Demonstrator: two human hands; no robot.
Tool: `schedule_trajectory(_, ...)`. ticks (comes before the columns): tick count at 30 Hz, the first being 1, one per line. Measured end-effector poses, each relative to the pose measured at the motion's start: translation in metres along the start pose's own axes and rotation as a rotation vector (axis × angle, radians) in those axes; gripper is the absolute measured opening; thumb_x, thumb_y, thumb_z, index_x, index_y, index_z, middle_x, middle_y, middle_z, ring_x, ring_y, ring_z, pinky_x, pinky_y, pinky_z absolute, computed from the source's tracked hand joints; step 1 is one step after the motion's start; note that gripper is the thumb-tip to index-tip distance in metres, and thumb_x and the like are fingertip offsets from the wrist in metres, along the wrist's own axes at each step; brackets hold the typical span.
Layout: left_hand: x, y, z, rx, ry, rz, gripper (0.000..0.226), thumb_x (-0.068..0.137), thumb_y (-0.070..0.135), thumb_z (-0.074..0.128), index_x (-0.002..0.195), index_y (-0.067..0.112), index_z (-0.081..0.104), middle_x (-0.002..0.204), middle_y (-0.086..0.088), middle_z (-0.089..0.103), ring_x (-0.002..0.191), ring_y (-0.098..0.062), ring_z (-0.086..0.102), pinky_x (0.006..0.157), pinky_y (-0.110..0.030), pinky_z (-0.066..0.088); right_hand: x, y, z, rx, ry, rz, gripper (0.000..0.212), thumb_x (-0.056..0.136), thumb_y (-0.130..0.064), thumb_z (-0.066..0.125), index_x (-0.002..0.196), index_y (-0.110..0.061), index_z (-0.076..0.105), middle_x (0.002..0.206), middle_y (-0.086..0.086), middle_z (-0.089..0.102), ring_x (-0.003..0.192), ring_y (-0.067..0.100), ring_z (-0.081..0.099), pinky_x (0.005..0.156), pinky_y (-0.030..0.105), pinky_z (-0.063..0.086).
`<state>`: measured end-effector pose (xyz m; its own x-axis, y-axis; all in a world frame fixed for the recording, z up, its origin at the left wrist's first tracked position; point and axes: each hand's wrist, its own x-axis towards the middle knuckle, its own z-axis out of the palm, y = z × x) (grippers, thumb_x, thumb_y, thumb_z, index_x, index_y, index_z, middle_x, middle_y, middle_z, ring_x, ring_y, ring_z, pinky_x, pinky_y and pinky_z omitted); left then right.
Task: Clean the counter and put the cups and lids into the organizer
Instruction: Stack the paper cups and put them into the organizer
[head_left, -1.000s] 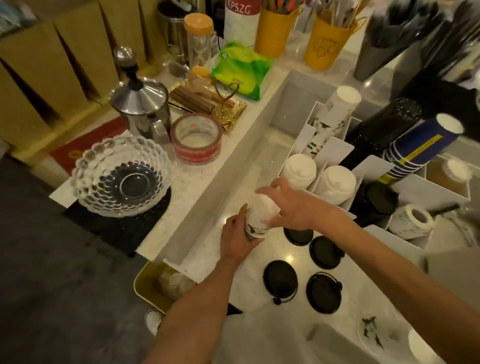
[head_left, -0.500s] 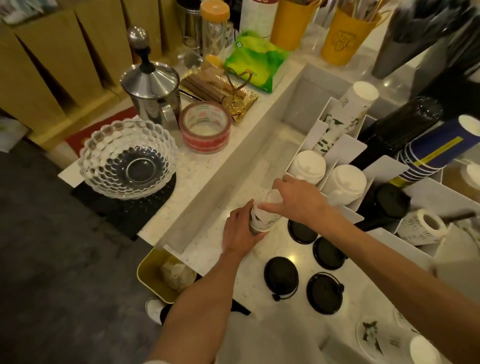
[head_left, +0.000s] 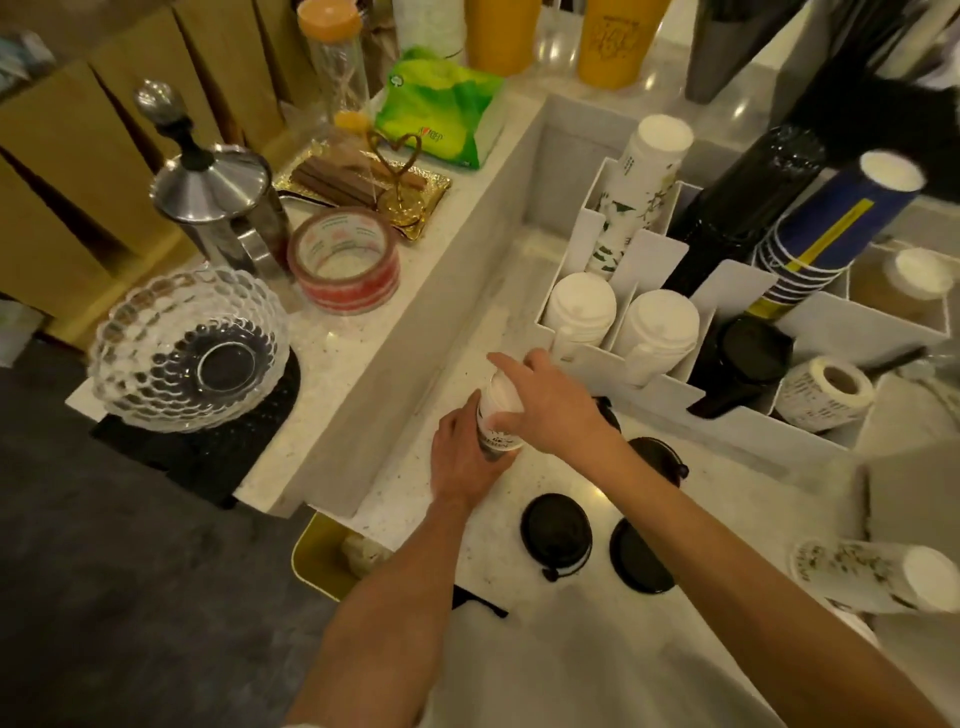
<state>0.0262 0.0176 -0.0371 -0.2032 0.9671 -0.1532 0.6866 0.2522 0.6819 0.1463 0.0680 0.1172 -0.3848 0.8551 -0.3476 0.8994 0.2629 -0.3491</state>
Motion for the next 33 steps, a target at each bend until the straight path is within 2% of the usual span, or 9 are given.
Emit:
schedule_trajectory(3, -0.001, 0.0, -0.001, -0.005, 0.001, 0.021, 0.107, 0.064, 0.065, 0.075, 0.151, 0.03, 0.023, 0.144, -0.005, 0.048, 0.133, -0.023, 0.041, 0.108, -0.044, 0.038, -0.035, 0.024, -0.01, 0.35, 0.032, 0.046, 0.081, 0.085, -0.055, 0.062, 0.149, -0.047, 0.013, 0.156, 0.001, 0.018, 0.132, 0.025, 0.041, 0.103, 0.04, 0.043)
schedule_trajectory(7, 0.0, -0.003, 0.002, -0.02, -0.02, 0.007, 0.109, 0.058, 0.075, 0.072, 0.148, 0.034, 0.026, 0.143, -0.003, 0.048, 0.133, -0.026, 0.039, 0.108, -0.048, 0.037, -0.12, 0.097, -0.035, 0.117, 0.245, 0.241, 0.055, 0.087, -0.054, 0.058, 0.138, -0.042, 0.041, 0.145, -0.005, 0.04, 0.124, 0.018, 0.048, 0.097, 0.035, 0.044)
schedule_trajectory(10, -0.001, -0.005, 0.003, 0.012, 0.002, 0.034, 0.098, 0.061, 0.075, 0.072, 0.138, 0.026, 0.038, 0.138, -0.007, 0.053, 0.131, -0.029, 0.042, 0.108, -0.051, 0.039, -0.198, 0.152, -0.048, 0.029, 0.111, 0.403, 0.052, 0.08, -0.062, 0.06, 0.129, -0.045, 0.049, 0.138, -0.007, 0.046, 0.122, 0.016, 0.047, 0.094, 0.032, 0.042)
schedule_trajectory(14, -0.003, -0.007, 0.006, 0.079, 0.023, 0.084, 0.088, 0.062, 0.063, 0.081, 0.126, 0.015, 0.045, 0.132, -0.015, 0.052, 0.125, -0.034, 0.046, 0.106, -0.051, 0.041, -0.267, 0.189, -0.019, 0.015, -0.23, 0.497, 0.085, 0.076, -0.056, 0.071, 0.143, -0.056, 0.018, 0.158, -0.011, 0.016, 0.144, 0.023, 0.021, 0.111, 0.048, 0.031)
schedule_trajectory(16, -0.003, -0.005, 0.005, 0.1, 0.023, 0.107, 0.085, 0.063, 0.058, 0.083, 0.124, 0.01, 0.047, 0.131, -0.017, 0.052, 0.125, -0.035, 0.046, 0.106, -0.05, 0.039, -0.277, 0.194, 0.008, 0.036, -0.242, 0.499, 0.092, 0.077, -0.045, 0.075, 0.146, -0.052, 0.014, 0.159, -0.012, 0.012, 0.145, 0.024, 0.018, 0.111, 0.049, 0.03)
schedule_trajectory(19, -0.003, -0.003, 0.003, 0.096, -0.004, 0.122, 0.084, 0.065, 0.052, 0.085, 0.126, 0.007, 0.047, 0.133, -0.018, 0.05, 0.128, -0.035, 0.043, 0.107, -0.05, 0.037, -0.278, 0.199, 0.033, 0.07, -0.13, 0.48, 0.078, 0.08, -0.03, 0.076, 0.143, -0.041, 0.031, 0.152, -0.007, 0.028, 0.139, 0.024, 0.027, 0.11, 0.041, 0.032)
schedule_trajectory(23, -0.007, 0.003, 0.005, 0.083, -0.022, 0.121, 0.085, 0.066, 0.051, 0.085, 0.127, 0.007, 0.043, 0.137, -0.019, 0.045, 0.131, -0.035, 0.038, 0.11, -0.051, 0.032, -0.28, 0.207, 0.034, 0.12, -0.181, 0.437, 0.076, 0.078, -0.019, 0.077, 0.137, -0.041, 0.035, 0.147, -0.009, 0.027, 0.137, 0.023, 0.023, 0.113, 0.044, 0.031)
schedule_trajectory(28, -0.01, 0.005, 0.008, 0.051, -0.059, 0.105, 0.091, 0.066, 0.058, 0.082, 0.133, 0.012, 0.039, 0.145, -0.017, 0.037, 0.139, -0.034, 0.028, 0.116, -0.053, 0.024, -0.264, 0.2, -0.024, 0.274, -0.088, 0.413, 0.056, 0.077, -0.042, 0.072, 0.121, -0.055, 0.039, 0.131, -0.01, 0.046, 0.112, 0.015, 0.053, 0.082, 0.033, 0.056)
schedule_trajectory(33, -0.01, 0.009, 0.001, -0.005, -0.071, 0.073, 0.093, 0.056, 0.076, 0.065, 0.129, 0.026, 0.036, 0.14, -0.01, 0.041, 0.138, -0.032, 0.03, 0.113, -0.053, 0.026, -0.192, 0.149, -0.113, 0.496, 0.088, 0.294, 0.057, 0.064, -0.077, 0.058, 0.112, -0.048, 0.047, 0.108, -0.016, 0.061, 0.079, 0.007, 0.069, 0.053, 0.021, 0.054)
